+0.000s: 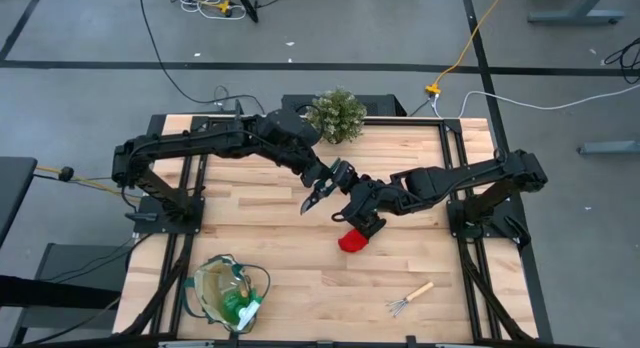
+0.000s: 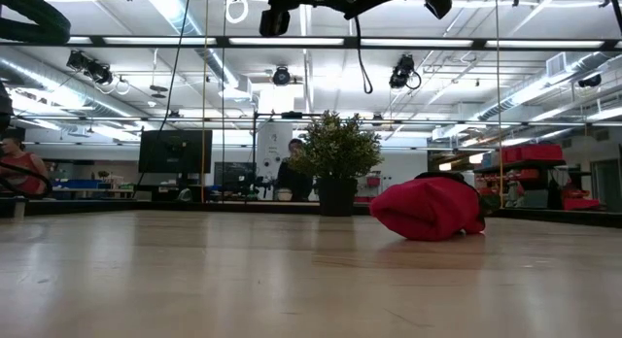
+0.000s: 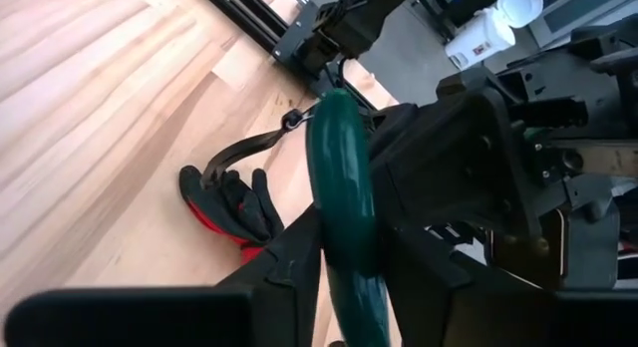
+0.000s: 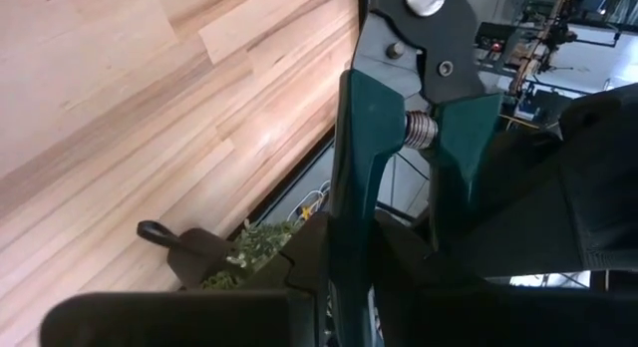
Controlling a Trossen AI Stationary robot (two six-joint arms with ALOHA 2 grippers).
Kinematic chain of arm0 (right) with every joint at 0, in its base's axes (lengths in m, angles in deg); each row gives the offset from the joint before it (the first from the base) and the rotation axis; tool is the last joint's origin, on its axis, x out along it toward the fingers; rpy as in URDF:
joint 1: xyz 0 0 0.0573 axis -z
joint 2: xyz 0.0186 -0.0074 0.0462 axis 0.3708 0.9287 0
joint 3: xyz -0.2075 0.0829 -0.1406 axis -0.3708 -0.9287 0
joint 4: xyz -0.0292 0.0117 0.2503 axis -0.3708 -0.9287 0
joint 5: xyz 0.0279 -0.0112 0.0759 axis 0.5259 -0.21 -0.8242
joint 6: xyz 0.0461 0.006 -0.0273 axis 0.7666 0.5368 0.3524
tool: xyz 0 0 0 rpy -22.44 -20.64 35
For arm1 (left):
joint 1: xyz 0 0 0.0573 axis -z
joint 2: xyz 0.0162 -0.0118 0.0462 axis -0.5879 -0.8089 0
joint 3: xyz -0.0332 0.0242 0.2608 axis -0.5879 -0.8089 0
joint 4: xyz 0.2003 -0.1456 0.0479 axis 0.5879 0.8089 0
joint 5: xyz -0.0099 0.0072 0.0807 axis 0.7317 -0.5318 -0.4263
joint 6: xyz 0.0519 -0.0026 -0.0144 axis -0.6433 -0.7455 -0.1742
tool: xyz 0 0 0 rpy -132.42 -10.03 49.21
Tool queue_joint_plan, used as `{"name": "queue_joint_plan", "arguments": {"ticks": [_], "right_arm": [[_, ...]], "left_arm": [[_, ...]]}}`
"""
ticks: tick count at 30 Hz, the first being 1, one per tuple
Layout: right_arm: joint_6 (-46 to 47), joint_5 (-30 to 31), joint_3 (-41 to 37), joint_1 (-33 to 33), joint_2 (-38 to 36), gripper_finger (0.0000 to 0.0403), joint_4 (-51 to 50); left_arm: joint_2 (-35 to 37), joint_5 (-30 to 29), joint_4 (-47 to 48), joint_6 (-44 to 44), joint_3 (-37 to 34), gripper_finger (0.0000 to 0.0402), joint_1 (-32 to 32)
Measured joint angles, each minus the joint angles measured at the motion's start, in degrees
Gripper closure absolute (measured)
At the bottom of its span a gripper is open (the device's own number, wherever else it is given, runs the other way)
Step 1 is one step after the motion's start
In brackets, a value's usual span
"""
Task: Pick & Place Garden tools in Gardening bag
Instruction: Put the green shear scissors into the gardening bag
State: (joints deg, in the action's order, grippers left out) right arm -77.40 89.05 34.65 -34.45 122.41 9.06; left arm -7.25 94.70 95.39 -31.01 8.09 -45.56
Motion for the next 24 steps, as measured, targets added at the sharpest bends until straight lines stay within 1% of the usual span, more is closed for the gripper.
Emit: {"name": "queue_joint_plan", "arguments": {"ticks": [4,19,24], "right_arm": [[0.0,0.0,0.0,0.0,0.0,0.0349,0.0],[0.2,-0.1,0.0,0.0,0.0,0.0349,0.3],[0.8,-0.2,0.0,0.0,0.0,0.0331,0.8]], "left_arm": [[0.0,0.2,-0.1,0.0,0.0,0.0307,0.0],[0.0,0.5,-0.1,-0.2,0.0,0.0311,0.0],[0.0,0.6,0.0,-0.5,0.0,0.0312,0.0]]}}
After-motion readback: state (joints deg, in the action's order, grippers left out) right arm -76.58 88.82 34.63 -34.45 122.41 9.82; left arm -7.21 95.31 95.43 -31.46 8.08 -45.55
